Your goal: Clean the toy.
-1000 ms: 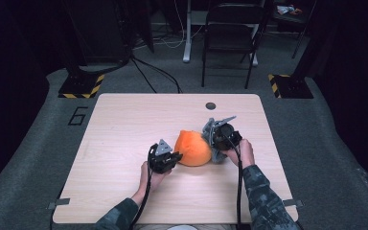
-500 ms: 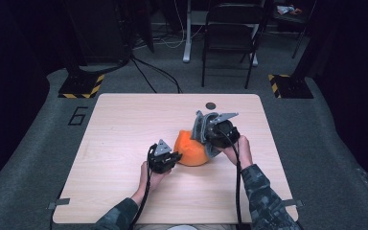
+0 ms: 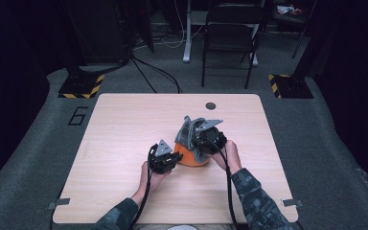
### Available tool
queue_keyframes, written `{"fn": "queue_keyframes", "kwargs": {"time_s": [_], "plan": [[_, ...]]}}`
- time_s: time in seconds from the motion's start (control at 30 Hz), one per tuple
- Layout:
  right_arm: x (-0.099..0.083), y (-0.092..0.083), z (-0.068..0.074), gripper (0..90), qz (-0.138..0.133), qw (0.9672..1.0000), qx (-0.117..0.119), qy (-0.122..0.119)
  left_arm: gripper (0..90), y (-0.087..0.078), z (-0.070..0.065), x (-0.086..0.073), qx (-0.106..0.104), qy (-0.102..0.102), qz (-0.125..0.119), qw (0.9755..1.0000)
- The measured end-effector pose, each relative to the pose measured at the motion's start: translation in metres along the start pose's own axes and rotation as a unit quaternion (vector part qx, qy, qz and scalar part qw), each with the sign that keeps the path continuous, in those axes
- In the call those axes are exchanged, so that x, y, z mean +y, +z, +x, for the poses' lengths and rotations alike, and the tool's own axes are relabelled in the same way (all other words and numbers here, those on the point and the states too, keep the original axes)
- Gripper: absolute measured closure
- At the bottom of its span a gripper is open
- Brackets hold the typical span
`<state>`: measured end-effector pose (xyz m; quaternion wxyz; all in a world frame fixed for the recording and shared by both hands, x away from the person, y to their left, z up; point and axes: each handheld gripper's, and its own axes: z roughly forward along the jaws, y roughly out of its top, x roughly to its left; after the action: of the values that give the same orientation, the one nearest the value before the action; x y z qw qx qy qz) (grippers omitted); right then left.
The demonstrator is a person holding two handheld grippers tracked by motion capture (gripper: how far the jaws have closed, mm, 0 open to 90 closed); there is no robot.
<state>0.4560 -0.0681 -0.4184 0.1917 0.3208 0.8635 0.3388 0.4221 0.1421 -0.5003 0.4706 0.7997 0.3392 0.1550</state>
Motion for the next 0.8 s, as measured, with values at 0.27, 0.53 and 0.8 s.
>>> {"fn": "queue_keyframes", "kwargs": {"time_s": [0.27,0.53,0.8], "plan": [[-0.001,-0.002,-0.008,69.7,0.036,0.9992,-0.018,-0.010,81.5,0.000,-0.001,0.000,-0.001,0.002,0.000,1.0000],[-0.006,-0.003,-0.019,69.8,0.045,0.9988,-0.016,0.010,81.6,-0.001,0.000,0.000,-0.002,0.004,0.002,1.0000],[-0.013,-0.002,-0.031,70.0,0.060,0.9975,-0.020,0.029,81.6,-0.001,0.000,0.000,-0.002,0.001,0.003,1.0000]]}}
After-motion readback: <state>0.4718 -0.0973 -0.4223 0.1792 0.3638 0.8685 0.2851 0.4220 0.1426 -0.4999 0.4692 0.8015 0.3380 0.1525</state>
